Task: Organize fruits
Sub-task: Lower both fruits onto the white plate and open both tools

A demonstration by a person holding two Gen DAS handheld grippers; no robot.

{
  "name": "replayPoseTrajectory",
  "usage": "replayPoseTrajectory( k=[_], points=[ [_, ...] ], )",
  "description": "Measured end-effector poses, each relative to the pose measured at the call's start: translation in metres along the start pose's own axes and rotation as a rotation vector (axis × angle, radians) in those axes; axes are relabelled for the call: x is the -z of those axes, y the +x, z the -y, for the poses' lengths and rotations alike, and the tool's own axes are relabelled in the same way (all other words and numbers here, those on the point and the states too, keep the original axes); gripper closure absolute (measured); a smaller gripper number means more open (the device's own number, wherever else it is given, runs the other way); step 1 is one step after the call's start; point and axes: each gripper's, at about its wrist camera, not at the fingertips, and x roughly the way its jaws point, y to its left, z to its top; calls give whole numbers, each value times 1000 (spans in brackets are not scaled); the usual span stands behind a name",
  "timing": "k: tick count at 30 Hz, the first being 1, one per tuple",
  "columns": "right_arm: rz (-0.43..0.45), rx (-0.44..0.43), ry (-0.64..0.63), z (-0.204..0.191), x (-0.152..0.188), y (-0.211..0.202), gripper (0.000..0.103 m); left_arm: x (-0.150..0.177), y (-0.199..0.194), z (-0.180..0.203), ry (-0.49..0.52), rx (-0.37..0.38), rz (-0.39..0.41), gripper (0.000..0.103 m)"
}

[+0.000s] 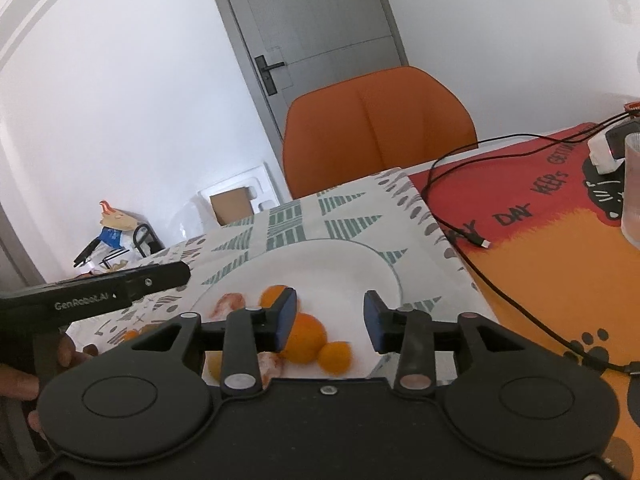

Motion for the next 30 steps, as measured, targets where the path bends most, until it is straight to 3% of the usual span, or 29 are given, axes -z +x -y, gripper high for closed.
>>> replayPoseTrajectory(
  k=[2,5,7,8,11,14,30],
  points=[
    [12,-6,-1,-3,1,-2,54,2,-3,-3,1,-18,-8,47],
    [9,-10,5,-5,2,1,49,2,-11,-8,10,-49,2,38],
    [7,-16,10,-8,1,4,47,1,-16,-12,11,-73,7,23],
    [9,-19,9,-10,1,4,42,0,-19,-15,7,-87,10,21],
    [28,-24,-16,-19,0,2,29,-1,-27,-23,-2,-110,20,20],
    [26,-39,-30,-28,1,2,25,0,-33,-31,-11,-129,20,20],
    [13,-65,-62,-60,3,6,17,9,-64,-59,-47,-168,36,20]
  ],
)
